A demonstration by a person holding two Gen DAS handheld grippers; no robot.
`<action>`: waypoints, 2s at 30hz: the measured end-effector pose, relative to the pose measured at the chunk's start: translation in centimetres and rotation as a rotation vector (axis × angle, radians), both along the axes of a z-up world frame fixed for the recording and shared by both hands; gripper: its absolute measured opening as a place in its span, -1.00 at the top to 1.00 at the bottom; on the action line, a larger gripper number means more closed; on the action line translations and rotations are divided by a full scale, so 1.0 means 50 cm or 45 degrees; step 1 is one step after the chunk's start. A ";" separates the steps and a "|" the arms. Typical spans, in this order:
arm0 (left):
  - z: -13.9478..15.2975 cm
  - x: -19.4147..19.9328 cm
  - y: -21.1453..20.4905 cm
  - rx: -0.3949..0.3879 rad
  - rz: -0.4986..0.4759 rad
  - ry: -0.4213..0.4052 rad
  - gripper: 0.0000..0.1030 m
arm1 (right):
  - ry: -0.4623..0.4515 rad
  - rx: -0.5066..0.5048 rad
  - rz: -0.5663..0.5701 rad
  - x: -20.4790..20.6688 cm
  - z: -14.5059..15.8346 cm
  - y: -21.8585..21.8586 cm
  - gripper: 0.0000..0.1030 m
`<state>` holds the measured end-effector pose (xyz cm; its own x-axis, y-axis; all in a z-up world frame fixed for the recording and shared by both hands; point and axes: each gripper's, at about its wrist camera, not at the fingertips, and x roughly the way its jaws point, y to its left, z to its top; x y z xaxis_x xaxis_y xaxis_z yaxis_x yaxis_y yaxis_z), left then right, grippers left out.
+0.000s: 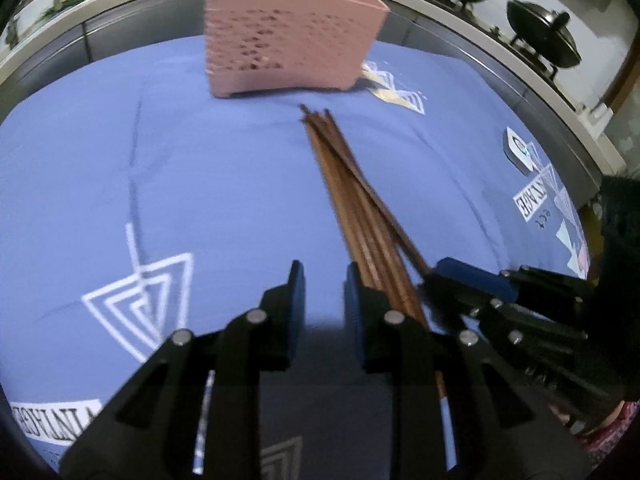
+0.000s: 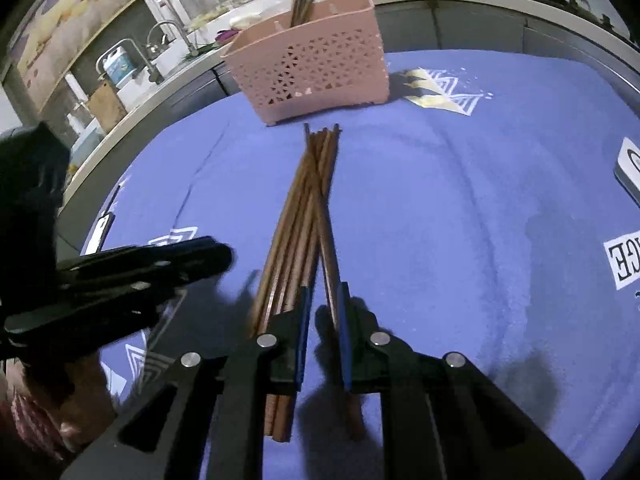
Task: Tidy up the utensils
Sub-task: 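Return both open grippers to the remaining chopsticks on the cloth, then pinch one chopstick with the left gripper while the right gripper pinches another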
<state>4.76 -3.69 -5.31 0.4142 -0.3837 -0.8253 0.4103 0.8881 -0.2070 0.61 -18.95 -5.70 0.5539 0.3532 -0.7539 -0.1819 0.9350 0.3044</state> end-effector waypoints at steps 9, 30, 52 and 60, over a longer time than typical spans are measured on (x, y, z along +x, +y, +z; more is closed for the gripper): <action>-0.017 0.003 -0.041 0.044 -0.023 -0.010 0.60 | 0.016 0.038 -0.156 0.009 -0.009 -0.037 0.72; -0.017 0.018 -0.032 0.086 0.052 -0.035 0.58 | 0.009 0.067 0.030 -0.001 -0.007 0.031 0.72; -0.012 0.041 0.009 0.097 0.066 -0.010 0.55 | 0.105 0.092 0.010 0.040 -0.004 0.026 0.78; -0.007 0.118 -0.005 0.122 0.065 0.009 0.55 | 0.113 -0.090 0.056 0.164 0.021 0.058 0.79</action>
<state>10.67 -3.95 -5.64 0.4254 -0.2817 -0.8600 0.3628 0.9237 -0.1231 8.80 -16.05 -4.65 0.4688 0.3199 -0.8234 -0.1985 0.9464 0.2547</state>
